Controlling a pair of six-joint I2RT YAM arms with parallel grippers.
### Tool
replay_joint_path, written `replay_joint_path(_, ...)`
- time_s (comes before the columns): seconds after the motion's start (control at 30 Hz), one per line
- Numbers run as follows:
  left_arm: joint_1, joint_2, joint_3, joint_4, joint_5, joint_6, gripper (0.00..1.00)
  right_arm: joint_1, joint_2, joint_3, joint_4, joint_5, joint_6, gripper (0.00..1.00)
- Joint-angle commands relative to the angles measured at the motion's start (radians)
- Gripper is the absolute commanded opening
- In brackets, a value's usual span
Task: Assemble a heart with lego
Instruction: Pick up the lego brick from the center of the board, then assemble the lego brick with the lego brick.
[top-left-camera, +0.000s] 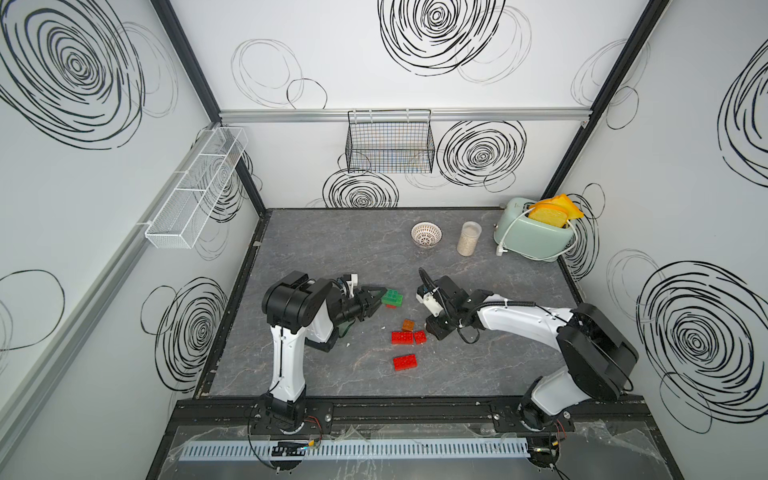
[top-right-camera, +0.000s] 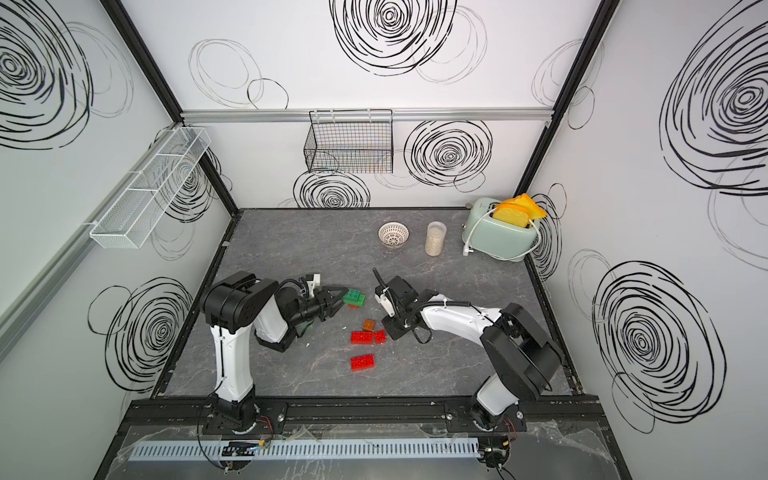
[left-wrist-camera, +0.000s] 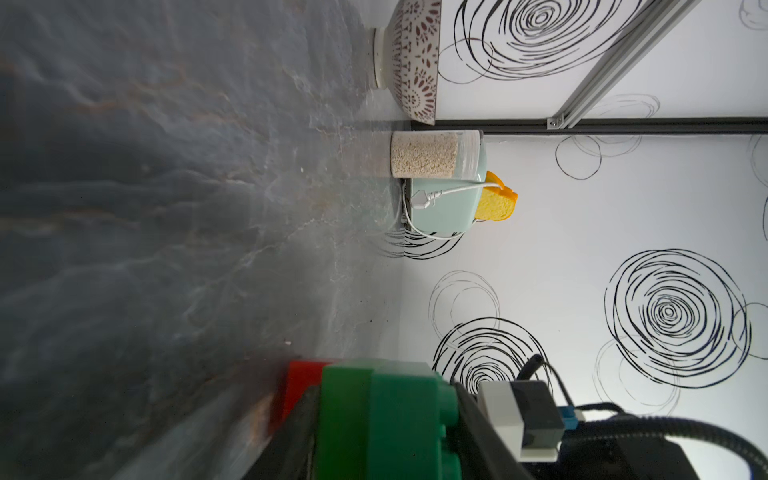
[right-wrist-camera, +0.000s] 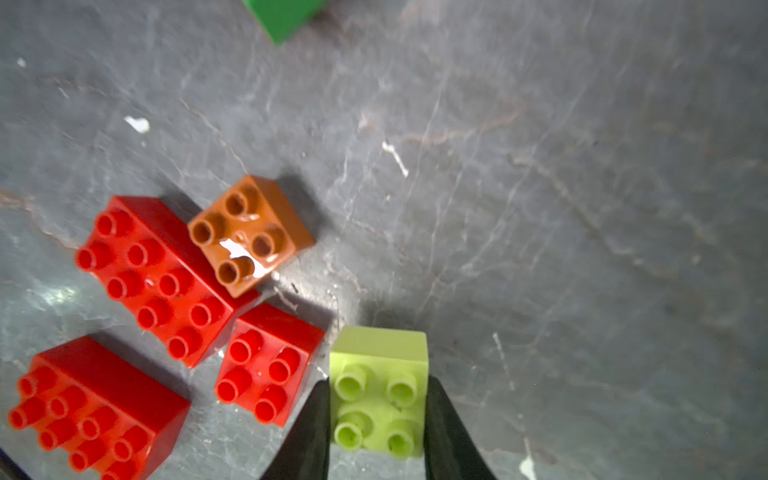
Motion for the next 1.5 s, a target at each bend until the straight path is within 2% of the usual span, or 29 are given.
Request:
replay_joint_path(0.0,-0.024,0.023,0.029,0.23,0.066,0.001,0.3,-0.07,-0.032,0.078,0.039,-0.117,-0.186,0.25)
replay_joint_path(0.2,-0.041,0.036,0.042,0.224,0.113,0.05,0.3,-0.116,0.044,0.168,-0.06,-0.266,-0.382,0.27)
replay_joint_path(0.4,-0.043,0.031,0.063,0.163,0.125,0.106,0.3,-0.128,0.093,0.204,-0.105,-0.352,-0.461,0.27)
replay_joint_path(0.77,-0.035,0.062,0.1,0.129,0.187,0.14,0.3,-0.135,0.192,0.321,-0.189,-0.291,-0.573,0.27)
replay_joint_path(1.1,-0.026,0.074,0.113,0.096,0.196,0.147,0.3,-0.132,0.24,0.344,-0.19,-0.306,-0.602,0.27)
replay_joint_path(1.47,-0.029,0.08,0.121,0.083,0.198,0.146,0.3,-0.109,0.23,0.344,-0.167,-0.321,-0.598,0.26)
